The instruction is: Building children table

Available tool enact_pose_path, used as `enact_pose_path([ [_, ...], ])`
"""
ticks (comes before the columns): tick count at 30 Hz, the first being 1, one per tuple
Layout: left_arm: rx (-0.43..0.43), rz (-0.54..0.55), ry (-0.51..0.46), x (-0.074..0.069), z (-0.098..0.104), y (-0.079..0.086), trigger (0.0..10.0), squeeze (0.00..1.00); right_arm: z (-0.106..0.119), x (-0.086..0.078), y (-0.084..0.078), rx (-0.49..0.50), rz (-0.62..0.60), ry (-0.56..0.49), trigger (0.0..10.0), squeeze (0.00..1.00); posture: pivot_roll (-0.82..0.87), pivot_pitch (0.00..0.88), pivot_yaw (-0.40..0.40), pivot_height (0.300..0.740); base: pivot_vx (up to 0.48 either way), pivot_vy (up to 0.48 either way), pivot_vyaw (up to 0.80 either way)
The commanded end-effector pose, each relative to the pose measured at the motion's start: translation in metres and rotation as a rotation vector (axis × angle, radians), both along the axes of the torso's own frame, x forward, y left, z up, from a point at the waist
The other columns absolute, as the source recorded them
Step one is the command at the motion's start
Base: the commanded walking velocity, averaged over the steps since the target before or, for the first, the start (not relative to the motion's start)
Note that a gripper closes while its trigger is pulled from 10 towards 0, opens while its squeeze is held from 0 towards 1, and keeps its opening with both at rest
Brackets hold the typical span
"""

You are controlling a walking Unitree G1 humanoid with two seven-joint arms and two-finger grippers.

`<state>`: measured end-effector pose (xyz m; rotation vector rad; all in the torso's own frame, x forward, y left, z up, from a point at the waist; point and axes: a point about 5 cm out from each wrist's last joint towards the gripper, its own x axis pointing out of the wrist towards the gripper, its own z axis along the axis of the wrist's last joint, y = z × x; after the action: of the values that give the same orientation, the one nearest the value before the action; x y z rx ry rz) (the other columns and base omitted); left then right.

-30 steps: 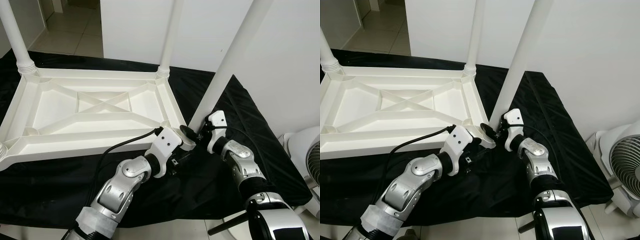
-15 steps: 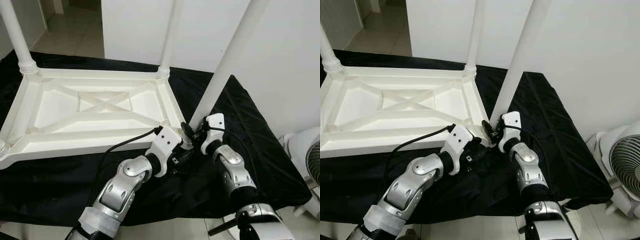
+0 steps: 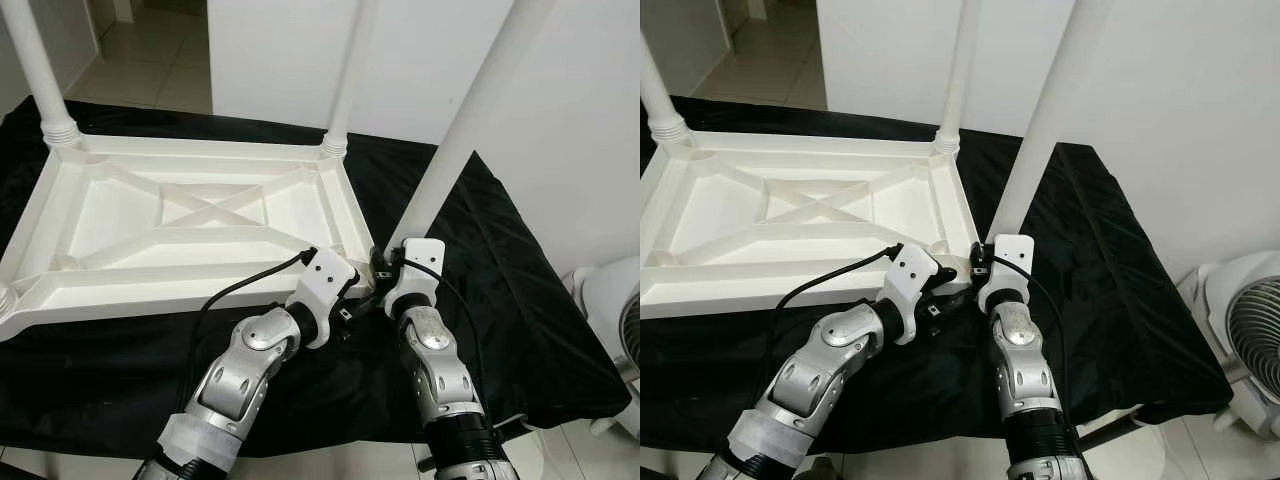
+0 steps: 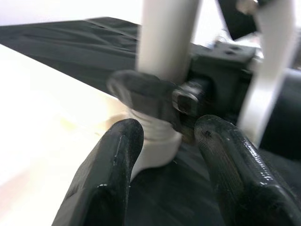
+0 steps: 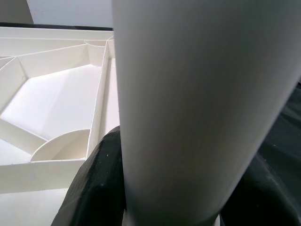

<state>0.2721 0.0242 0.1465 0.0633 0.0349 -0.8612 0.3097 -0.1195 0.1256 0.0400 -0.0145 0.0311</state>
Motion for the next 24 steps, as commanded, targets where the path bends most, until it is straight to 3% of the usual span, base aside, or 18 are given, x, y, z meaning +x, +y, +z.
enact_pose_path([
  [1,0.011,0.015,-0.003,0.002,-0.002,-0.002,10.0,0.00,-0.008,-0.002,-0.012,-0.054,-0.040,0.041,10.0,0.00,0.14,0.000,-0.141,0.740,0.000,0.000,0.00],
  [8,0.012,0.054,-0.036,0.004,0.000,0.002,10.0,0.00,-0.005,-0.005,-0.013,-0.062,-0.037,0.039,10.0,0.02,0.14,0.000,-0.147,0.740,0.000,0.000,0.00],
  [9,0.015,0.055,-0.040,0.004,0.000,0.003,10.0,0.00,-0.004,-0.004,-0.013,-0.050,-0.031,0.041,10.0,1.00,0.14,0.000,-0.141,0.740,0.000,0.000,0.00],
  [17,0.047,0.029,-0.053,0.000,-0.004,0.007,10.0,0.00,0.007,0.003,-0.013,-0.012,0.061,0.003,10.0,1.00,0.15,0.000,-0.138,0.740,0.000,0.000,0.00],
  [21,0.053,0.026,-0.057,-0.002,-0.004,0.008,10.0,0.00,0.008,0.008,-0.016,0.007,0.184,-0.006,10.0,1.00,0.16,0.000,-0.135,0.740,0.000,0.000,0.00],
  [22,0.054,0.023,-0.058,-0.003,-0.004,0.008,10.0,0.00,0.007,0.009,-0.017,-0.002,0.229,-0.006,10.0,0.00,0.16,0.000,-0.134,0.740,0.000,0.000,0.00],
  [24,0.055,0.020,-0.059,-0.003,-0.004,0.008,10.0,0.00,0.007,0.009,-0.020,-0.004,0.277,-0.005,10.0,0.00,0.16,0.000,-0.131,0.740,0.000,0.000,0.00],
])
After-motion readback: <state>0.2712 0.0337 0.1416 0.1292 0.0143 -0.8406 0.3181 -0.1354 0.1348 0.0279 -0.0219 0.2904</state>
